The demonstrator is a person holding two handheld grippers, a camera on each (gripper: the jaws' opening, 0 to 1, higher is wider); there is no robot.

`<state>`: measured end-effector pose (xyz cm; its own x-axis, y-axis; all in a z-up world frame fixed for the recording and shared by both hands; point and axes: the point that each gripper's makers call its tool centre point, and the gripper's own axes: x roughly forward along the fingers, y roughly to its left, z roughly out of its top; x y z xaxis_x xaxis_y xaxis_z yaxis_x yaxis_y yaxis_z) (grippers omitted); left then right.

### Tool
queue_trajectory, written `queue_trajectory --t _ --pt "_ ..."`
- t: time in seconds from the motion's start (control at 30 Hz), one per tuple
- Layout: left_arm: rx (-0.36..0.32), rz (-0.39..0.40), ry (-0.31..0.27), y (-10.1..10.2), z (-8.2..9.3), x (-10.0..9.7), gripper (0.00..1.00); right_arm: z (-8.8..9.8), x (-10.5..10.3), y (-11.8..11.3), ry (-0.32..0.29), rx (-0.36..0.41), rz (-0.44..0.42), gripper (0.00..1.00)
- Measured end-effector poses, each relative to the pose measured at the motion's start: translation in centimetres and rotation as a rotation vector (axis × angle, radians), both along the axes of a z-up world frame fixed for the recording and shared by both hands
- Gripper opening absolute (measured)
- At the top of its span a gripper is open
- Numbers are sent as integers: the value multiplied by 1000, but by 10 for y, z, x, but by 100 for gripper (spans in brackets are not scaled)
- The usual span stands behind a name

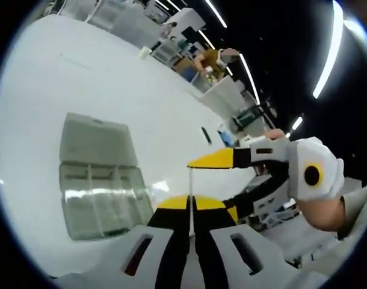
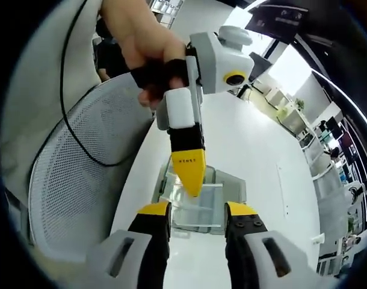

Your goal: Insert the divider into the dual guide fixture by aligning both edges with the guide slots and pushing it downward to the bottom, including one-sided entry, uneven engagement, binding, and posture correction.

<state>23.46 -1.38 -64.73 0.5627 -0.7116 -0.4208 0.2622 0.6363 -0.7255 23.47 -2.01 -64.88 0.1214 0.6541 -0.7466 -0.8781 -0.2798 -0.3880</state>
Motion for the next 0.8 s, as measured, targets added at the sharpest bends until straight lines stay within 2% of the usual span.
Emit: queue_trajectory --t 0.47,0.67,0.8 --pt "60 -78 -103 1 1 0 0 5 9 -3 83 -25 5 23" --pt "105 -120 -172 1 2 -2 0 5 6 -2 148 -41 23 16" --pt "140 -151 -214 2 1 -3 0 6 9 -2 150 -61 32 13"
